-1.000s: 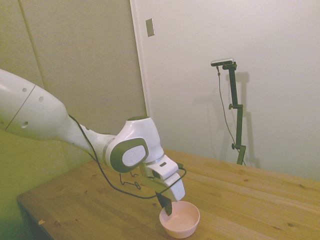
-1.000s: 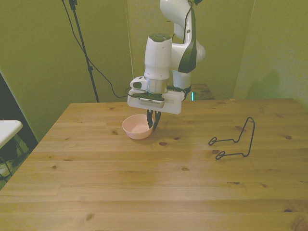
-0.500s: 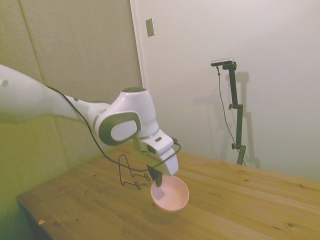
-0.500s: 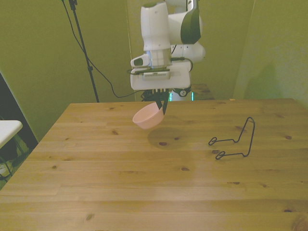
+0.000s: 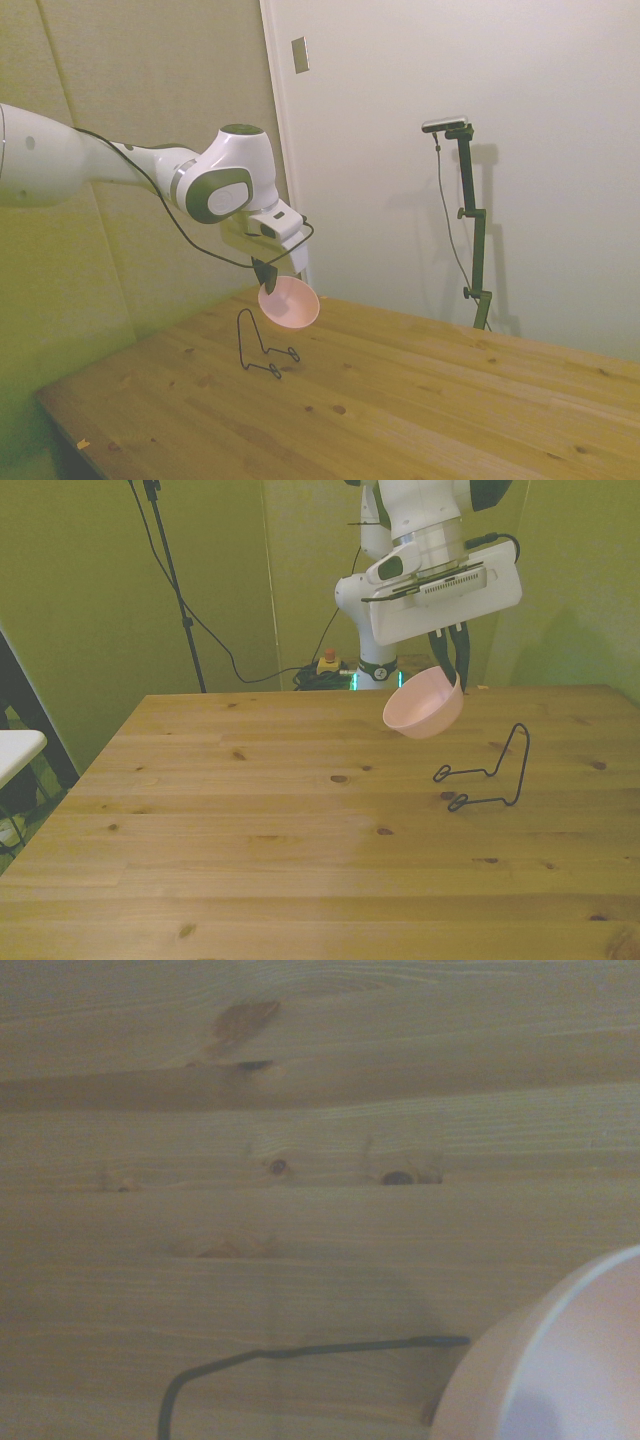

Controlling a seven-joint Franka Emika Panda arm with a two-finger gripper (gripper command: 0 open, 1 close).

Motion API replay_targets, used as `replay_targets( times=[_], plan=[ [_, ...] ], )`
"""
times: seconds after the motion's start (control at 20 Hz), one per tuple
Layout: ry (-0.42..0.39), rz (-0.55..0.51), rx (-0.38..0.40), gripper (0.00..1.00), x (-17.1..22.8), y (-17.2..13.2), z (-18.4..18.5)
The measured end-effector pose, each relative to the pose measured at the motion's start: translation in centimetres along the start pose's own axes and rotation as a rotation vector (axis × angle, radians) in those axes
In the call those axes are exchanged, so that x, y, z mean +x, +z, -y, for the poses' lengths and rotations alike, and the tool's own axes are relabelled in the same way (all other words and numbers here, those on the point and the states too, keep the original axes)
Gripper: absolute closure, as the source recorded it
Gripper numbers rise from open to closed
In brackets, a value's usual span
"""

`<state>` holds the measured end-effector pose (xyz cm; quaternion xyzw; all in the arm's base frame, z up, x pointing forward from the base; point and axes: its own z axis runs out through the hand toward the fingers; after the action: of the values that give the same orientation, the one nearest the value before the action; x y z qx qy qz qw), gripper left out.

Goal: Load the bowl

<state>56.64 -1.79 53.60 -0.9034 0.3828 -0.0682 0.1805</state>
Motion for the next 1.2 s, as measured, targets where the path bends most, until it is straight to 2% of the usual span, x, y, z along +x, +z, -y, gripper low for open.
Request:
replay_targets(
  times=[0.25, 0.6, 0.8, 1.0, 1.2],
  plan=[
    [-0.092, 0.097, 0.118, 1.0, -0.6, 0.4, 0.3],
    [-0.198, 0.282, 0.346, 1.0, 0.1, 1.9, -3.4],
    [-0.196, 0.297, 0.357, 1.0, 0.4, 2.4, -3.7],
    [-0.199, 0.35, 0.428, 1.0, 2.1, 4.2, -5.3],
    [-0.2, 0.383, 0.489, 1.0, 2.6, 6.2, -5.3]
  ],
)
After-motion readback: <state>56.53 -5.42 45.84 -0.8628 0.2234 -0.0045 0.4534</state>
